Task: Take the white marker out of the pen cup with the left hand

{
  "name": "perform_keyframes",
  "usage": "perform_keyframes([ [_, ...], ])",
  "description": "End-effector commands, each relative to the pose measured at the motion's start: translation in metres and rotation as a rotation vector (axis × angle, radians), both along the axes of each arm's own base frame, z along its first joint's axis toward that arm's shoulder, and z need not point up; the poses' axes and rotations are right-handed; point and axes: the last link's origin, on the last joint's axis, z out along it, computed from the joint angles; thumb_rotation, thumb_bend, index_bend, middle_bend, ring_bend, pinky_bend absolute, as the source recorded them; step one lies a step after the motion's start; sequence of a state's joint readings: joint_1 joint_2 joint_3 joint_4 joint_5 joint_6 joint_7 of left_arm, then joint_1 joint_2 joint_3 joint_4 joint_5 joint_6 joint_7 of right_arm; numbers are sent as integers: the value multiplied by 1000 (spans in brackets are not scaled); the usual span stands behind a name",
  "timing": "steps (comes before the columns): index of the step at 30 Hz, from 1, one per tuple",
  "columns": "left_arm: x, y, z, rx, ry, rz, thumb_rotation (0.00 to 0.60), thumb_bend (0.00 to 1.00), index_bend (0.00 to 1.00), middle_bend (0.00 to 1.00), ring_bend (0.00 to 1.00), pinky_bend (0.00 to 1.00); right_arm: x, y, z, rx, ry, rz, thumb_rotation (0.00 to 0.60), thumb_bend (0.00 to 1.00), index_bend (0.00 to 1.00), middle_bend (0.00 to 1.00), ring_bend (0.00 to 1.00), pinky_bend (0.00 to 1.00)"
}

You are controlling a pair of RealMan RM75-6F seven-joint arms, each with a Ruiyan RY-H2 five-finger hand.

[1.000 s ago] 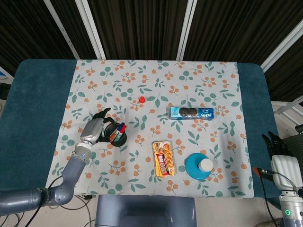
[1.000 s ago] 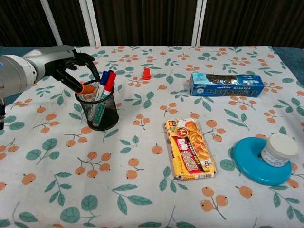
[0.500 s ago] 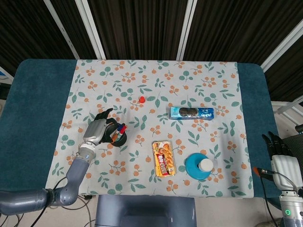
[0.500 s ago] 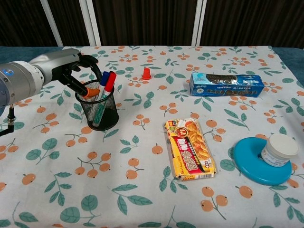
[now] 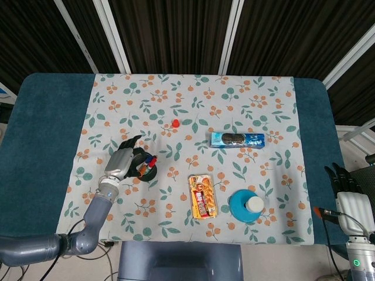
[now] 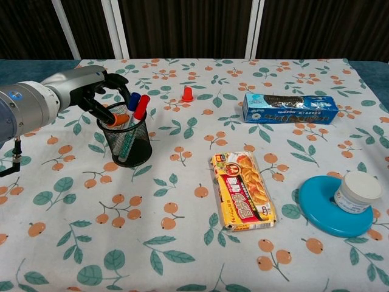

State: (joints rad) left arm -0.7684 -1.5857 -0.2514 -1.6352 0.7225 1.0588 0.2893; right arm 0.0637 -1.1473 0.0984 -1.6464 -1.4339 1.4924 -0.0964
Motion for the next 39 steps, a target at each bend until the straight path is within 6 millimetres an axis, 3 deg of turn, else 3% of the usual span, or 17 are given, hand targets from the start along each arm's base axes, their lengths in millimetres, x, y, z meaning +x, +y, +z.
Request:
perform_keyframes([
  [1, -1, 0, 0, -4, 3, 3, 600, 387, 505, 35, 0, 0, 0, 0, 0, 0, 0, 0, 600, 109, 95, 9, 62, 175],
  [24, 0, -2, 15, -8, -71, 23, 600, 438, 536, 44, 0, 0, 0, 0, 0, 1, 2, 1, 600, 110, 95, 9, 62, 175],
  [32, 7, -7, 38, 14, -128, -5, 600, 438, 537, 45, 0, 0, 0, 0, 0, 1, 4, 1, 600, 109, 95, 9, 62, 175],
  [39, 9, -9, 73, 81, -169, -26, 600, 438, 537, 45, 0, 0, 0, 0, -1, 2, 6, 1, 600, 109, 94, 9, 62, 175],
])
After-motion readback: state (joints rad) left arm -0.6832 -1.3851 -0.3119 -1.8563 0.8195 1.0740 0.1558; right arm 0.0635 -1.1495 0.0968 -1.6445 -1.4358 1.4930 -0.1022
